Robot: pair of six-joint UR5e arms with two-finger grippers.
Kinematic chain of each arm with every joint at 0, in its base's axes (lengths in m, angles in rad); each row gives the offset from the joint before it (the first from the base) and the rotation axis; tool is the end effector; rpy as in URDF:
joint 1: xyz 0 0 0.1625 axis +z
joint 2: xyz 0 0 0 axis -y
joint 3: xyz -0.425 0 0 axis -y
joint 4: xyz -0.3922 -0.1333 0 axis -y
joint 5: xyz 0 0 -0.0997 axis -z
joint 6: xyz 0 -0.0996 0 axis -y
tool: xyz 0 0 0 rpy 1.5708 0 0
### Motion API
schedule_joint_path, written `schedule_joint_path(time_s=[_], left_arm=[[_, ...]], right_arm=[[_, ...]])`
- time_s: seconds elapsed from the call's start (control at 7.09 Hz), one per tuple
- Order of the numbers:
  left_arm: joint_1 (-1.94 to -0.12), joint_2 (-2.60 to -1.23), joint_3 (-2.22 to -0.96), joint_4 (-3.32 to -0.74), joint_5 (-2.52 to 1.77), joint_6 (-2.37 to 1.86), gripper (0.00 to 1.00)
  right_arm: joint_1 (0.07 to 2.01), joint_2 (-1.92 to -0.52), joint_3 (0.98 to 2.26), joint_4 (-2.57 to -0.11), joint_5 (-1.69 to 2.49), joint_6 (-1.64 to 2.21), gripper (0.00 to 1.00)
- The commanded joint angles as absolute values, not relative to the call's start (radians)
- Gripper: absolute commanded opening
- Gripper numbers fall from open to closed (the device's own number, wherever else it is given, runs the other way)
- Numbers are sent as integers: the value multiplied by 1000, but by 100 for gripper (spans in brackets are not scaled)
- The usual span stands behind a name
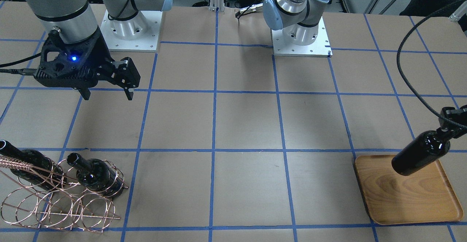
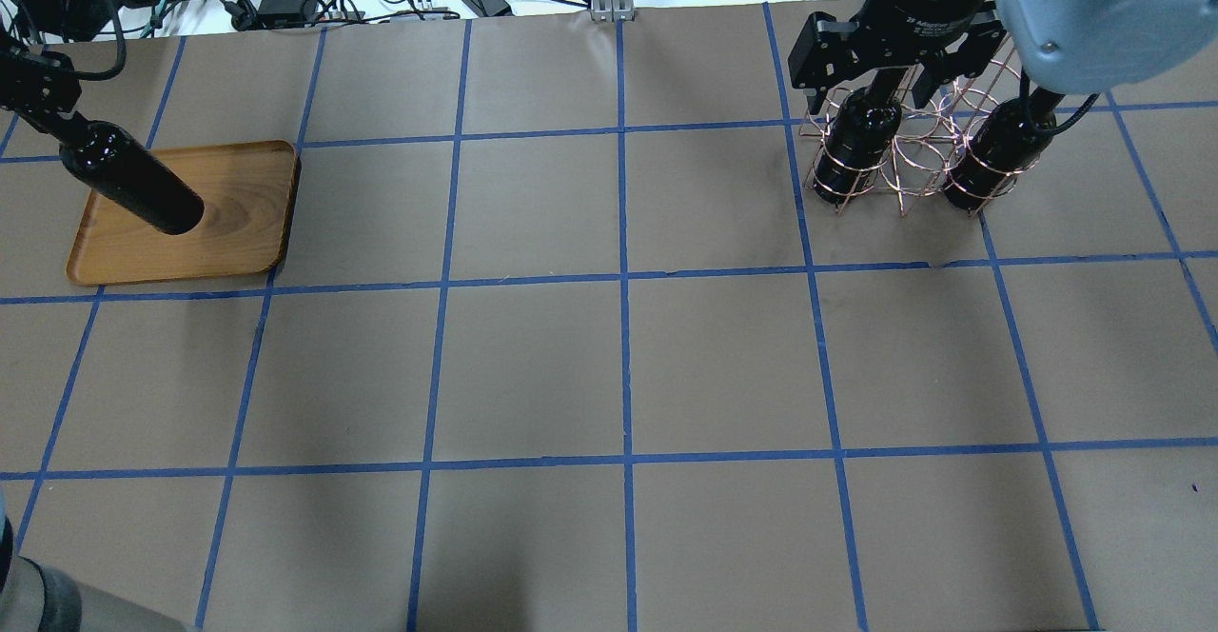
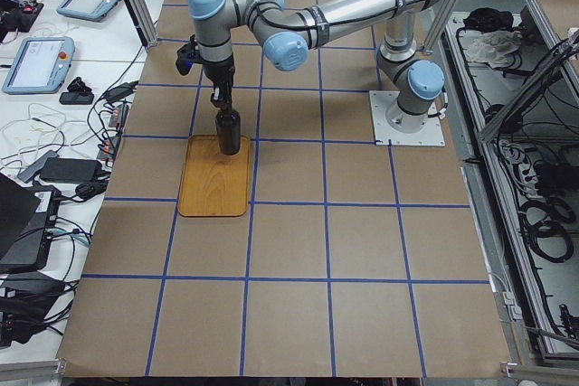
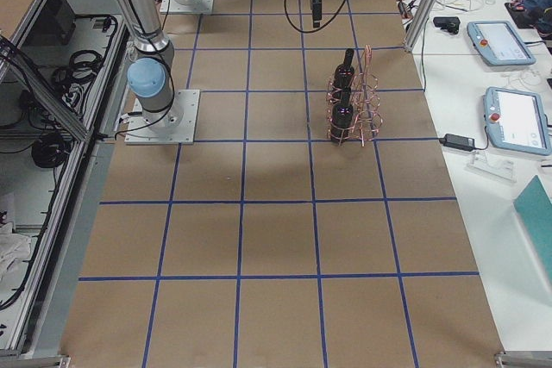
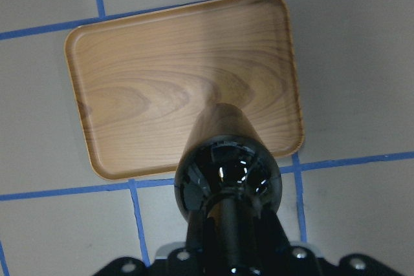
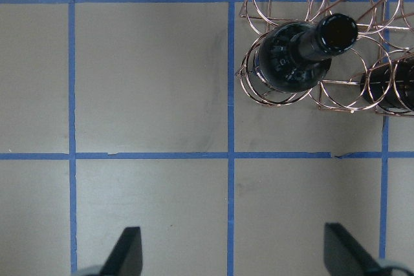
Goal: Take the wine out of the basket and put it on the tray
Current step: 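Lower the bottle onto the wooden tray with the left gripper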
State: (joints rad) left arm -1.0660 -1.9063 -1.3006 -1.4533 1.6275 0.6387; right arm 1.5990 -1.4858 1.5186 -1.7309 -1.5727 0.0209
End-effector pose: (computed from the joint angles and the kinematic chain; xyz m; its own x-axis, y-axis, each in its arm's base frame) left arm 0.1959 -0.6185 0.4441 -0.9884 0.1313 -0.0765 0.1323 0.9912 -0.0081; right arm 0.1483 -0.5356 0.4870 -1.0000 -0.0072 -0.0008 -0.0071 0.9919 -0.1270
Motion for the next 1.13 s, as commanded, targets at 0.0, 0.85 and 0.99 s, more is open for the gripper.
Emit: schedule_joint_path(time_s=[0.0,0.85,0.99], left_arm=[[-1011,-1973,-1267,-1373,1618,725,0],[-963,-2052,-1243,-1348,1574,739,5],[-960,-2056,-1244,-1348,1566,739,22]], right_arm=[[1597,-1486,1519,-1733,-1578,18,100],[1594,-1485,1519,-1735,-1575,21,100],[1594,-1485,1519,-1735,-1575,20,100]])
